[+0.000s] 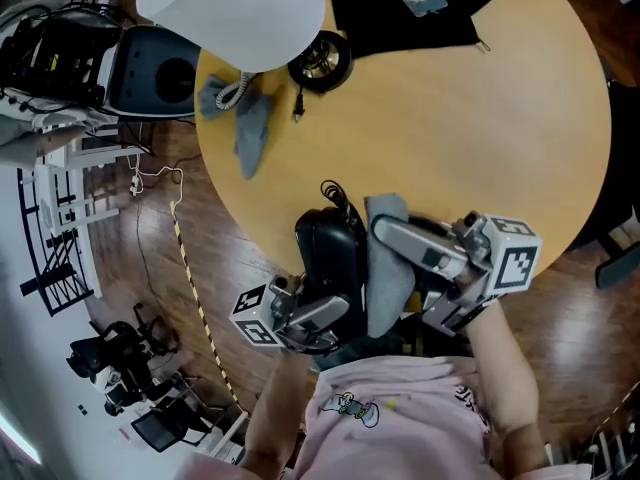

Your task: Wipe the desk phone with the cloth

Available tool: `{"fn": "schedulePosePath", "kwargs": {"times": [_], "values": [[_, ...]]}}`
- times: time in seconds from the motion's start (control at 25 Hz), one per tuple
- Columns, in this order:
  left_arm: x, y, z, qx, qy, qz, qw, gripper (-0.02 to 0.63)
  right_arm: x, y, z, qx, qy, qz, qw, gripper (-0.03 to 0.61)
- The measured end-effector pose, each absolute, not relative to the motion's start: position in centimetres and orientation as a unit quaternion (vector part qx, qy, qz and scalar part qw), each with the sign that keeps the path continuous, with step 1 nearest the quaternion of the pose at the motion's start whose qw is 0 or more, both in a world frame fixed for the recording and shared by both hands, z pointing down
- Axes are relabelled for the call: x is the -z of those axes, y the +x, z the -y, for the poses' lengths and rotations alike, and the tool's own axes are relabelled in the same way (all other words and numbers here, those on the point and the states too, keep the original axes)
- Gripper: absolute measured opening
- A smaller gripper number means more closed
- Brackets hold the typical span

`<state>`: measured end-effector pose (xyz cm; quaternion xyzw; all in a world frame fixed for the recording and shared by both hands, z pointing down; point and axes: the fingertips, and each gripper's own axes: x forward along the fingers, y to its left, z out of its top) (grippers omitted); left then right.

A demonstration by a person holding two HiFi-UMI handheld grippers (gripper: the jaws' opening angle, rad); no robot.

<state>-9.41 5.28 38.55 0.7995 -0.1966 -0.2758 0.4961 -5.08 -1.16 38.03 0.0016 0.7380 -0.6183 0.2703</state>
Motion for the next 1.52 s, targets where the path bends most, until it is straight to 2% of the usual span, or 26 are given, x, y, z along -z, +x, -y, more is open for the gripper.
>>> {"fn": "schedulePosePath", "kwargs": {"times": [0.08, 0.24, 0.44, 0.52, 0.6, 0.68, 0.8, 0.92, 1.04, 1.2, 1.28, 1.36, 1.52], "values": [[-37.6, -9.3, -5.5, 0.292, 0.798, 0.186, 0.494, 0.308, -38.1, -4.8, 3.3, 0.622, -0.013, -0.726, 0.293, 0.006], [-35.9, -9.8, -4.9, 0.321, 0.796, 0.173, 0.483, 0.308, -39.5, -7.4, -1.4, 0.642, 0.027, -0.729, 0.235, 0.006], [-35.0, -10.0, -5.1, 0.334, 0.798, 0.139, 0.482, 0.307, -40.8, -8.2, -5.6, 0.661, 0.055, -0.72, 0.207, 0.006], [-34.4, -10.3, -5.1, 0.353, 0.793, 0.13, 0.48, 0.307, -39.9, -7.8, -4.0, 0.652, 0.055, -0.719, 0.234, 0.006], [-34.4, -10.4, -5.3, 0.356, 0.791, 0.128, 0.482, 0.307, -38.6, -6.5, -1.0, 0.651, 0.047, -0.697, 0.297, 0.006], [-34.7, -10.1, -5.7, 0.343, 0.794, 0.13, 0.485, 0.307, -37.8, -6.2, 1.0, 0.644, 0.035, -0.696, 0.316, 0.006], [-35.0, -9.9, -5.6, 0.327, 0.798, 0.143, 0.485, 0.307, -38.4, -8.0, -0.7, 0.647, 0.038, -0.712, 0.268, 0.006], [-35.7, -10.0, -5.1, 0.309, 0.799, 0.162, 0.49, 0.307, -40.1, -6.8, -4.7, 0.679, 0.054, -0.685, 0.26, 0.005], [-36.7, -10.1, -4.8, 0.291, 0.799, 0.176, 0.497, 0.307, -39.8, -4.8, -7.4, 0.653, 0.062, -0.714, 0.244, 0.005], [-38.0, -9.5, -5.2, 0.249, 0.806, 0.191, 0.502, 0.307, -35.2, -2.7, -2.1, 0.609, 0.056, -0.713, 0.342, 0.005], [-38.5, -9.2, -5.3, 0.236, 0.806, 0.201, 0.504, 0.307, -34.2, -2.5, 0.8, 0.598, 0.044, -0.71, 0.37, 0.005], [-38.8, -9.1, -4.9, 0.228, 0.806, 0.217, 0.501, 0.307, -34.5, -3.7, 1.0, 0.597, 0.039, -0.721, 0.349, 0.005], [-40.2, -9.6, -2.9, 0.202, 0.801, 0.267, 0.497, 0.307, -38.0, -6.5, -5.9, 0.638, 0.063, -0.727, 0.245, 0.005]]}}
